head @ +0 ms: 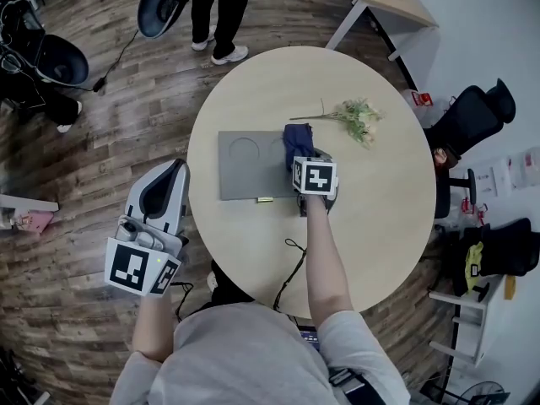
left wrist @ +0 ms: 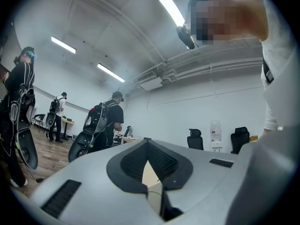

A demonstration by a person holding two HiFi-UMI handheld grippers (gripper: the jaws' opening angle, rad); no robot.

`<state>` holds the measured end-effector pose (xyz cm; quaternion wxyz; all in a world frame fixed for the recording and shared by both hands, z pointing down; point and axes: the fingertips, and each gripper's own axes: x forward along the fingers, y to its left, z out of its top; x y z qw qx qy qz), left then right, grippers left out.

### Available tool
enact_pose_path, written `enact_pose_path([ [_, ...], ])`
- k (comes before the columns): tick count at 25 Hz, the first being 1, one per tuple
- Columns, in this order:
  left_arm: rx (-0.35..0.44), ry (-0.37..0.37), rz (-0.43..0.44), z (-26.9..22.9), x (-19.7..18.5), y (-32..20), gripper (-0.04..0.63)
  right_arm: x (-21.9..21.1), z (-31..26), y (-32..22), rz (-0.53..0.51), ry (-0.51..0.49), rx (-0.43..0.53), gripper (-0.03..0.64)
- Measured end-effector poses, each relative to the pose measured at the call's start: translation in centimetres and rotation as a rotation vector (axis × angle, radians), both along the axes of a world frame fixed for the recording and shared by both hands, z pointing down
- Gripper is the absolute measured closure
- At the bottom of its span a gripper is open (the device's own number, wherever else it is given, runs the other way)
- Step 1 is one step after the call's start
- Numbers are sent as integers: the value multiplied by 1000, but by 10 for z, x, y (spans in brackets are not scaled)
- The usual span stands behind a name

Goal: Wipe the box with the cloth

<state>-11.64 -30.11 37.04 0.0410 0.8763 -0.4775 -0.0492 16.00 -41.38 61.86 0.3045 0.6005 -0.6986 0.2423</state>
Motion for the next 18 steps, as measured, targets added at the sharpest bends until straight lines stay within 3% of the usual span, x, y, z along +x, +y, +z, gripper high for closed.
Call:
enact_pose_path([
  [3, -2, 7, -1, 2, -3, 1, 588, 15, 1, 6, 24, 39, 3, 538],
  [10, 6, 19, 7, -2, 2, 3, 588, 5, -7, 9, 12, 2, 15, 538],
  [18, 18, 29, -7, -7, -4, 11, 588, -81, -39, 34, -105, -164, 86, 537],
])
